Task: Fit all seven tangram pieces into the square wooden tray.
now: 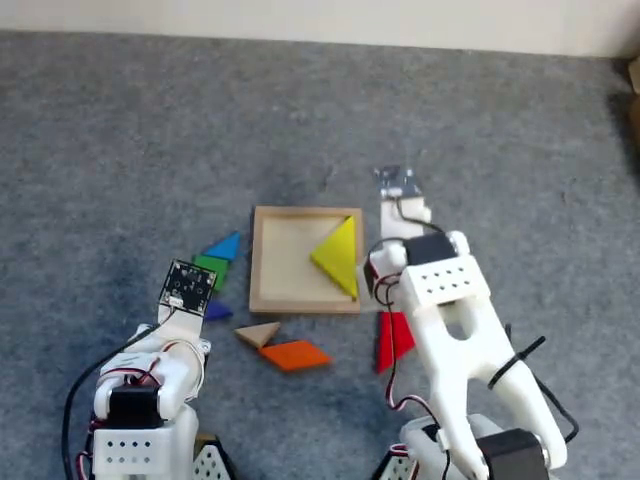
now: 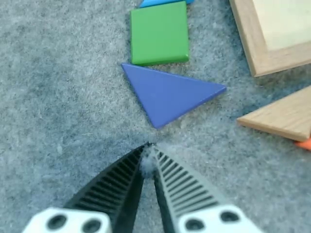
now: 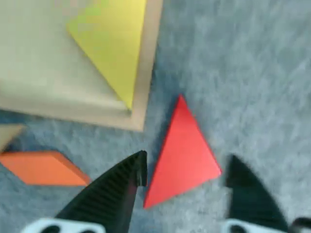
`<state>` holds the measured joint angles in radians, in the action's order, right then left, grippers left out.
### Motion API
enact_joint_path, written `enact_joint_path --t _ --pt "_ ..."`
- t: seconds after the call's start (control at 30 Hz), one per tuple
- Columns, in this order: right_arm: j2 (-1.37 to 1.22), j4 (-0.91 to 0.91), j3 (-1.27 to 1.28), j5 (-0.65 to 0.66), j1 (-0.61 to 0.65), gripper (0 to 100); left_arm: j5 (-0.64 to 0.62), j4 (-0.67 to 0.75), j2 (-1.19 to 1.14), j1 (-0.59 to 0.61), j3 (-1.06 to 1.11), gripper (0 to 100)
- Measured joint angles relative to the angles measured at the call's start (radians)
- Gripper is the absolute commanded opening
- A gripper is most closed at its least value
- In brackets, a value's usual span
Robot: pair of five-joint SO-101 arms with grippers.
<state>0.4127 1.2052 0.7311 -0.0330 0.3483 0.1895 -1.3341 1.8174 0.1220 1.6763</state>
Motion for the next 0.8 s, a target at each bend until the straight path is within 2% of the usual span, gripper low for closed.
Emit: enact_joint_path --t 0.23,0.53,0.8 --pt "0.000 -0.012 0.112 0.000 0.037 34.7 0.000 0.000 0.000 0.000 0.000 1" --pt "0.000 -0.227 0.298 0.000 0.058 34.7 0.000 0.000 0.000 0.000 0.000 1" --pt "0.002 -0.242 0.313 0.000 0.058 34.7 0.000 0.000 0.000 0.000 0.000 1"
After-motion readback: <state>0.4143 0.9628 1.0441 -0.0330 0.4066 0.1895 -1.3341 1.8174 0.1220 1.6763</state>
